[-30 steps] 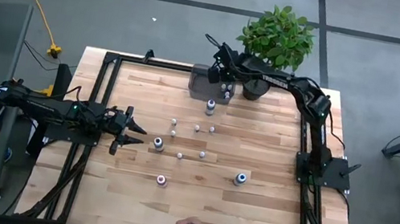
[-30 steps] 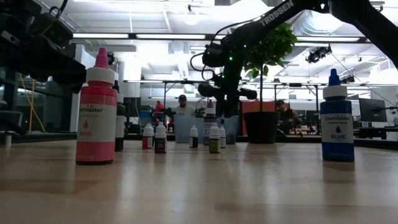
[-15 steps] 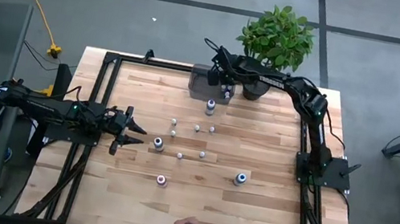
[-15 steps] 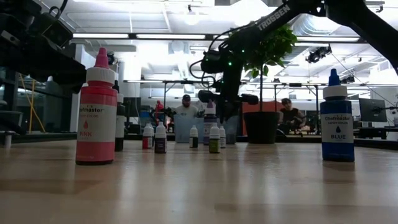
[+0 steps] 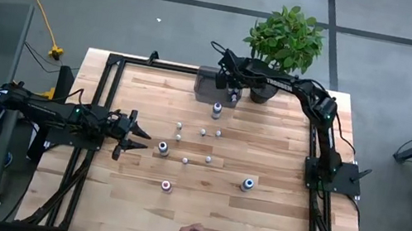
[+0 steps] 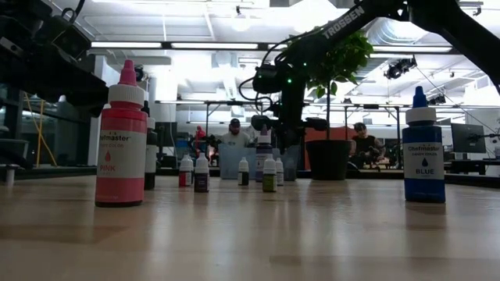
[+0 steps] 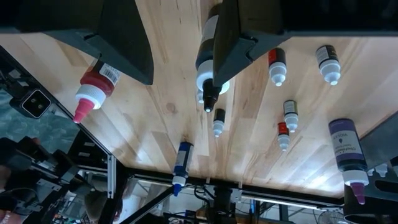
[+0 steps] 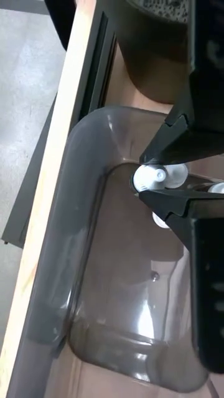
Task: Pick & Place food coloring
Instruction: Put the small dark green colored food into the black bin
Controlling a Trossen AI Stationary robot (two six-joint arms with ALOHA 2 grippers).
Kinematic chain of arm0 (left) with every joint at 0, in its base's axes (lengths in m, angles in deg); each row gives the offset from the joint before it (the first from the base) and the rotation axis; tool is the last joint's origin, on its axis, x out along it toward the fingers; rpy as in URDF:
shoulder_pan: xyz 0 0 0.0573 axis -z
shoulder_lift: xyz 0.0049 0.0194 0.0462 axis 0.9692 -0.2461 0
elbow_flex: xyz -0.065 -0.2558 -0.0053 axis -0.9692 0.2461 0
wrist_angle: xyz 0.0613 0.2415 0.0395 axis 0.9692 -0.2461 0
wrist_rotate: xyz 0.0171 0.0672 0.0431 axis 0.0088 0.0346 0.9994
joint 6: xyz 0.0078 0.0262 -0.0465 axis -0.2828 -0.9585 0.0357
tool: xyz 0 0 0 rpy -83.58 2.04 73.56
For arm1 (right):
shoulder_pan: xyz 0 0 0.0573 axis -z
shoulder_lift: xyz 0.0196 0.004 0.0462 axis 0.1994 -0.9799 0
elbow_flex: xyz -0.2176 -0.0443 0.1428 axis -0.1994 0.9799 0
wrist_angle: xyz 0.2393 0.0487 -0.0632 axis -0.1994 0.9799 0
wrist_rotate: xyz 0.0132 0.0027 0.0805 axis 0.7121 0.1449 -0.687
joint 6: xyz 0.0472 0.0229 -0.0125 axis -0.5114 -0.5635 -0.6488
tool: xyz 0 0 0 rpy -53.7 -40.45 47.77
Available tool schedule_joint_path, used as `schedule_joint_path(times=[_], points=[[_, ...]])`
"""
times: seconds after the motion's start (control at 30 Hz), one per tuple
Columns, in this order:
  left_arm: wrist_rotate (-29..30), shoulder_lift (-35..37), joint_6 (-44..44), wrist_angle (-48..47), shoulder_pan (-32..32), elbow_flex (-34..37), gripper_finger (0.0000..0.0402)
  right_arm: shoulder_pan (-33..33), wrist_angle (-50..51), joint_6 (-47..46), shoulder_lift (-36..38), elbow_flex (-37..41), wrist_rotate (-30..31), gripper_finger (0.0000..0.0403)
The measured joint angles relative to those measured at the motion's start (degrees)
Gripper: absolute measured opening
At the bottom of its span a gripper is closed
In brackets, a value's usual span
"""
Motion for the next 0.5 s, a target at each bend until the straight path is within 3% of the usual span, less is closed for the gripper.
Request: schedule_joint_path(times=[0.5], points=[[-0.22, 0.0, 0.0, 0.0, -0.02, 0.0, 0.0163, 0.09, -0.28, 0.67, -1.07, -0.02, -1.08, 0.0057]])
